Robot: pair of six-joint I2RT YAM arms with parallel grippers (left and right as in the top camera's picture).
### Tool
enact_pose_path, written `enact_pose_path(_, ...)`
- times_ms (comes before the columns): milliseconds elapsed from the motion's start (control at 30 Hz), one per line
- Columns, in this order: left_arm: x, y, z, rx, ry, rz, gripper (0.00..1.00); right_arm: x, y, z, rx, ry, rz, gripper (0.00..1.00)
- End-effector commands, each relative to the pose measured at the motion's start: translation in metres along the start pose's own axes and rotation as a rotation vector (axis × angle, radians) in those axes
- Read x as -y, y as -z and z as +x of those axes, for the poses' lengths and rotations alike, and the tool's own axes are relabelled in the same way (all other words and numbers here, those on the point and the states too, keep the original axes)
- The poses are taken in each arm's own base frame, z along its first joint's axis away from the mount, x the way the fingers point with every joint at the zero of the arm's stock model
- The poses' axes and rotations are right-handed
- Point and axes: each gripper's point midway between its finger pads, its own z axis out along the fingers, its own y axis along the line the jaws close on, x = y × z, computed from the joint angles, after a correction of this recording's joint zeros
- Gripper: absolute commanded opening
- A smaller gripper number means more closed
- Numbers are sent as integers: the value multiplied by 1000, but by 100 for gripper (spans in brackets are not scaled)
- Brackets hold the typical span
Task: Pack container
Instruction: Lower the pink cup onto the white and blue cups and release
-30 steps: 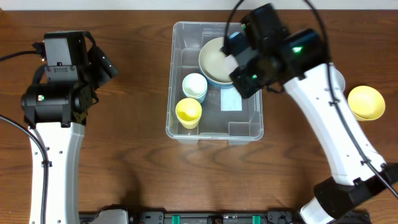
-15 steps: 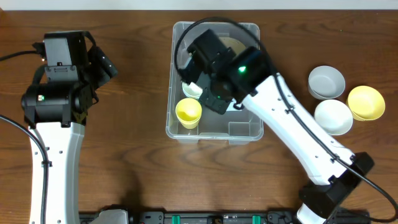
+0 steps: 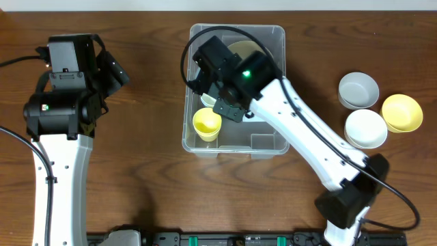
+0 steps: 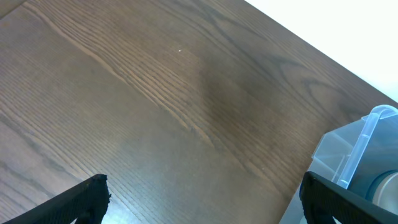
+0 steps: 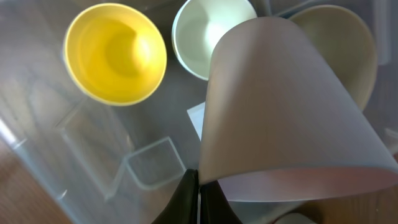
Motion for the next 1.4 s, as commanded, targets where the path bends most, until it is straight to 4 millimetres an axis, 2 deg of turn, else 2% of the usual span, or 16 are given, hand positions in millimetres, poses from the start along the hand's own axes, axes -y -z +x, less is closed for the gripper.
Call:
enact_pose_path(0,-2,1,-4,13,6,-13,98,-7,-11,-12,-4,51,6,1)
enact_pose_path(233,-2,1,-4,13,6,-13,98,-10,-24,-18,-12,64,5,1)
enact_pose_path(700,-2,1,-4,13,5,-13,98,-11,-26,-17,-16,63,-4,1)
enact_pose_path(1067,-2,1,-4,13,6,-13,98,-13,-26,-8,-50,66,-18,1)
enact_pose_path(1100,-2,1,-4,13,6,-13,98,-13,-26,-8,-50,66,-18,4)
enact_pose_path(1133,-2,1,-4,13,6,-13,98,-12,-26,-9,-48,66,-17,17)
enact_pose_path(1167,-2,1,-4,13,5,-13,98,-12,-26,-9,-47,66,-16,44)
enact_pose_path(1200,-2,1,-4,13,6,-13,98,-11,-26,-9,-46,65,-11,55)
enact_pose_path(1367,-2,1,-4,13,6,-13,98,-5,-26,-19,-11,37,19,61)
